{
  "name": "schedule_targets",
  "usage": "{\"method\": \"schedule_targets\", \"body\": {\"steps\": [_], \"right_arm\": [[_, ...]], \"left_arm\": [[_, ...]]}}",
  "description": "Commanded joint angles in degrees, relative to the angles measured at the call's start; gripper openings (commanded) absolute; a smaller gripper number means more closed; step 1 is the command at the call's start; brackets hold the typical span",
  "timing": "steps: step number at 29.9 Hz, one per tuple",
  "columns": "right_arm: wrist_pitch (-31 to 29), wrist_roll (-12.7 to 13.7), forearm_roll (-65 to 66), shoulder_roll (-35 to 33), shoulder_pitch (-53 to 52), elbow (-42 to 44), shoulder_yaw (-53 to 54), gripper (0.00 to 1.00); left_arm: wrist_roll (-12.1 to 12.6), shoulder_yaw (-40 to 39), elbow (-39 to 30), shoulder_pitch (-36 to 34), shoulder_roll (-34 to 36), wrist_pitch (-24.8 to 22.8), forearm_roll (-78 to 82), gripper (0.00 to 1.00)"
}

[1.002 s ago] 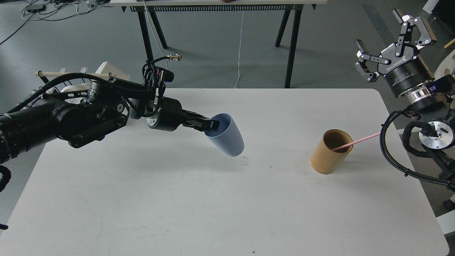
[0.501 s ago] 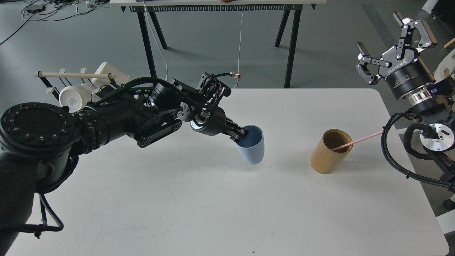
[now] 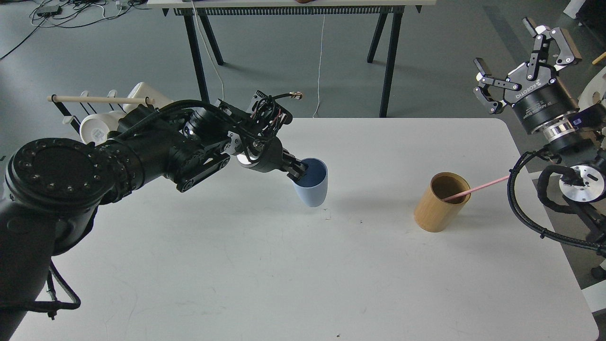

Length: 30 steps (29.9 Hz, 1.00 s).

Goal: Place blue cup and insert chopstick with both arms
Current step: 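Carry the blue cup with the left gripper toward the table center, then set the blue cup down and open the left gripper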

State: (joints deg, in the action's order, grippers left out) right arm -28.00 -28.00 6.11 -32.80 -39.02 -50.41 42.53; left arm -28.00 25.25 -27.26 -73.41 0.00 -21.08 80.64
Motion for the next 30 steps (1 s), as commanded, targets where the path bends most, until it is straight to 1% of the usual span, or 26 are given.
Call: {"method": "schedule_targets", "body": {"steps": [1,6,16,30], "right_arm": [[0.00,0.00,0.05,0.02,0.00,0.66,-0.08,0.98],[0.00,0.00,0.05,-0.16,0.00,0.75,-0.17,0.98],[0.00,0.00,0.05,-0.07,0.17,0.75,-0.17,0.98],[0.00,0.00,0.05,-0.07,0.52,0.66,-0.17,0.98]], "left_arm": [[0.00,-0.20,-1.22,-0.07,0.00,-0.10,-0.31,0.00],[0.00,0.06,-0.78,0.02,0.00,-0.10,-0.22,0.00],[0.00,0.06,-0.96,0.55,0.00,-0.27,-0.05,0.06],[0.00,0.06,-1.04,1.86,0.00,-0.27,-0.05,0.08]]}}
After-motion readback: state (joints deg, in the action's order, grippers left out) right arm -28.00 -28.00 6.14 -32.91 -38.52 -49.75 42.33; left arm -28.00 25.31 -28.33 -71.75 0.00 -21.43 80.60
